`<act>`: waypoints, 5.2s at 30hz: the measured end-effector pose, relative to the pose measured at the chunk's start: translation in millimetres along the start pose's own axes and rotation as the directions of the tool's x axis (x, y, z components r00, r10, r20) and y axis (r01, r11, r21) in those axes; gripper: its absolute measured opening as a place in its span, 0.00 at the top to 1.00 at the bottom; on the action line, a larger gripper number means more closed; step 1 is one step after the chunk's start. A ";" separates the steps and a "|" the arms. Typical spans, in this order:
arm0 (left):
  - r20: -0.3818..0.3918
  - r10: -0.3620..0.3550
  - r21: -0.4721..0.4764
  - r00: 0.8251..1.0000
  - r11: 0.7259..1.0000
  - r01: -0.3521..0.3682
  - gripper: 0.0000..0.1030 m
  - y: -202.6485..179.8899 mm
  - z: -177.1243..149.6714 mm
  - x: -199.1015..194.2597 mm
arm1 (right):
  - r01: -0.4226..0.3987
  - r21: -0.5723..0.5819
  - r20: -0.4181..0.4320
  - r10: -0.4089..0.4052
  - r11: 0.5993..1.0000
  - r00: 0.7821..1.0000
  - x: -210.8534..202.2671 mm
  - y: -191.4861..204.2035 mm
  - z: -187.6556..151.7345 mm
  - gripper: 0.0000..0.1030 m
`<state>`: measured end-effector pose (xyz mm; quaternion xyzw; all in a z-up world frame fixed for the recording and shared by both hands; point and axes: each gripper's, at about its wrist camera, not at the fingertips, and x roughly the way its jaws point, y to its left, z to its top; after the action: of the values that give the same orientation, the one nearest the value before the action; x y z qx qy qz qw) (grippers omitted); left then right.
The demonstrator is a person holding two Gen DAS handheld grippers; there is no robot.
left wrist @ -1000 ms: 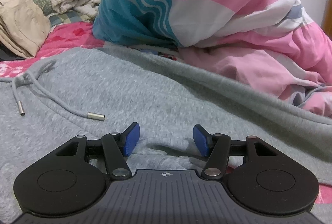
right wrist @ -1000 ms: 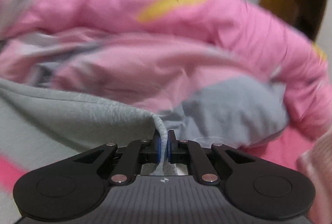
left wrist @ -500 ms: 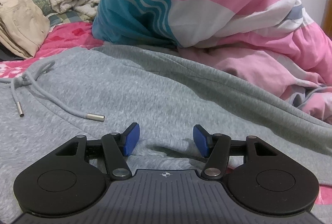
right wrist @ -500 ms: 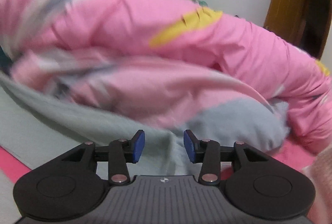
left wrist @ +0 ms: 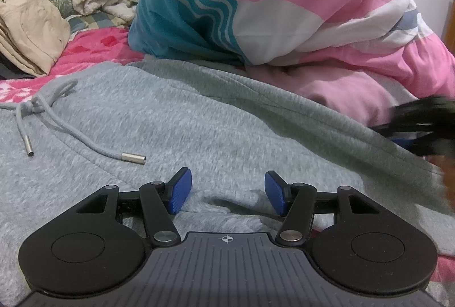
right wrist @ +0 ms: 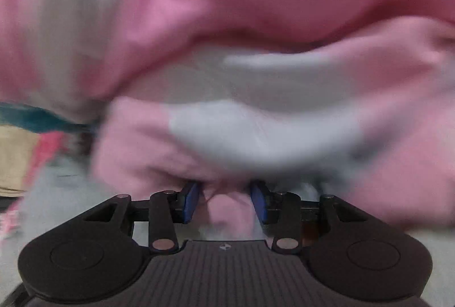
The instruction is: Fold clothes
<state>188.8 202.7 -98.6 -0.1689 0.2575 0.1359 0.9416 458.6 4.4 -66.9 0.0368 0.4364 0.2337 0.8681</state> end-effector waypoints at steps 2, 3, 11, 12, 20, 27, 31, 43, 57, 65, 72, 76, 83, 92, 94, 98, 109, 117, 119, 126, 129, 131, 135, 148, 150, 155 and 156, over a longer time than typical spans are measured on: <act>-0.003 0.000 -0.002 1.000 1.000 0.000 0.45 0.0 0.3 0.4 | 0.023 -0.007 0.044 -0.023 1.000 0.999 21.3 2.8 19.5 0.58; -0.005 0.000 -0.002 1.000 1.000 0.000 0.45 0.2 0.4 1.0 | 0.030 0.006 0.061 -0.030 1.000 0.998 30.1 1.8 29.0 0.59; -0.016 -0.012 -0.016 1.000 1.000 0.012 0.45 4.1 0.4 4.6 | 0.038 0.089 0.072 -0.044 0.995 0.996 32.2 -5.3 41.6 0.60; -0.016 -0.013 -0.018 1.000 1.000 0.012 0.45 4.4 0.5 4.3 | 0.019 0.076 0.074 -0.025 0.997 0.997 18.6 -5.4 34.7 0.60; -0.016 -0.014 -0.031 1.000 0.999 0.013 0.45 6.0 2.1 2.8 | -0.129 -0.027 0.073 0.131 0.991 0.989 -90.1 -6.6 -20.7 0.57; -0.013 -0.006 -0.030 1.000 1.000 0.006 0.45 7.0 1.7 4.1 | -0.157 0.080 0.081 0.150 0.984 0.985 -130.1 -25.6 -46.8 0.62; -0.022 -0.004 -0.030 1.000 1.000 0.004 0.44 7.8 2.2 6.6 | -0.155 0.174 0.088 0.141 0.973 0.986 -143.5 -39.4 -58.0 0.63; 0.024 -0.022 -0.120 0.999 0.992 0.025 0.41 25.2 13.2 -31.3 | -0.037 0.345 0.337 -0.087 0.938 0.938 -397.6 -97.7 -187.6 0.58; -0.001 0.003 -0.115 1.000 0.993 -0.003 0.36 85.7 -18.8 -194.0 | -0.284 0.551 0.408 0.043 0.785 0.912 -497.9 -141.4 -372.5 0.34; -0.072 0.041 -0.317 0.997 0.947 -0.062 0.36 150.2 -51.1 -205.6 | -0.245 0.697 0.259 0.082 0.674 0.962 -393.7 -143.1 -414.7 0.38; -0.018 -0.011 -0.465 1.000 0.886 0.001 0.36 180.5 -64.8 -201.6 | -0.252 0.764 0.305 0.012 0.594 0.952 -353.9 -161.1 -393.2 0.39; 0.006 -0.012 -0.510 1.000 0.860 0.013 0.36 191.3 -70.1 -195.1 | -0.245 0.773 0.294 0.013 0.585 0.956 -350.5 -156.9 -399.1 0.49; 0.065 0.012 -0.531 0.998 0.847 0.025 0.36 204.8 -66.6 -171.9 | -0.268 0.824 0.305 0.008 0.500 0.952 -347.5 -171.2 -409.6 0.59; 0.164 0.039 -0.509 0.986 0.859 0.051 0.52 205.8 -54.3 -146.6 | -0.254 0.818 0.313 -0.028 0.517 0.949 -330.0 -173.1 -387.4 0.70; 0.174 0.037 -0.504 0.984 0.862 0.057 0.71 205.0 -51.2 -146.1 | -0.248 0.821 0.307 -0.032 0.514 0.951 -332.6 -171.6 -388.2 0.86; 0.202 0.021 -0.507 0.979 0.857 0.086 0.90 204.0 -37.8 -155.4 | -0.294 0.798 0.359 -0.023 0.526 0.933 -356.2 -166.9 -384.1 0.92; 0.170 0.047 -0.690 0.984 0.719 0.085 0.95 220.5 -21.6 -166.7 | -0.328 0.775 0.360 0.049 0.540 0.932 -383.6 -165.9 -386.2 0.96; 0.086 -0.049 -0.726 0.995 0.681 0.096 0.60 236.7 -54.0 -151.8 | -0.273 0.809 0.259 0.101 0.520 0.961 -354.5 -178.9 -411.2 0.89; 0.086 -0.047 -0.710 0.995 0.698 0.094 0.53 231.4 -52.4 -149.3 | -0.268 0.795 0.257 0.098 0.544 0.961 -352.8 -180.1 -407.0 0.87; 0.070 0.025 -0.625 0.997 0.780 0.024 0.89 212.4 -42.0 -146.9 | -0.290 0.770 0.287 0.097 0.569 0.953 -358.5 -177.2 -407.6 0.96; 0.080 0.041 -0.625 0.996 0.780 0.019 0.94 212.0 -38.2 -153.6 | -0.358 0.740 0.361 0.112 0.569 0.926 -377.1 -168.5 -409.5 0.96; 0.090 0.038 -0.628 0.995 0.778 0.027 0.94 212.8 -35.5 -157.8 | -0.378 0.718 0.384 0.121 0.584 0.915 -388.8 -161.3 -409.1 0.96; 0.100 0.021 -0.652 0.995 0.756 0.050 0.94 218.3 -31.6 -165.4 | -0.392 0.684 0.392 0.142 0.615 0.909 -409.9 -149.2 -410.2 0.96; 0.135 0.038 -0.676 0.990 0.734 0.064 1.00 272.3 -39.9 -211.3 | -0.304 0.713 0.282 0.139 0.632 0.949 -412.3 -137.4 -452.4 0.96; 0.124 -0.010 -0.688 0.992 0.720 0.093 0.97 276.3 -41.0 -207.2 | -0.295 0.725 0.272 0.135 0.622 0.953 -406.1 -142.6 -455.2 0.96; 0.079 -0.067 -0.675 0.995 0.731 0.103 0.35 264.1 -36.4 -184.6 | -0.305 0.729 0.281 0.139 0.612 0.950 -403.1 -147.1 -453.3 0.96; 0.073 -0.068 -0.679 0.995 0.727 0.099 0.32 262.1 -35.9 -178.7 | -0.305 0.729 0.280 0.139 0.613 0.950 -403.1 -147.1 -453.5 0.96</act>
<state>-65.2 396.0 -97.8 -0.5109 0.1616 0.1819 0.8245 -43.4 -366.2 -87.3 0.4765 0.3985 0.1288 0.7730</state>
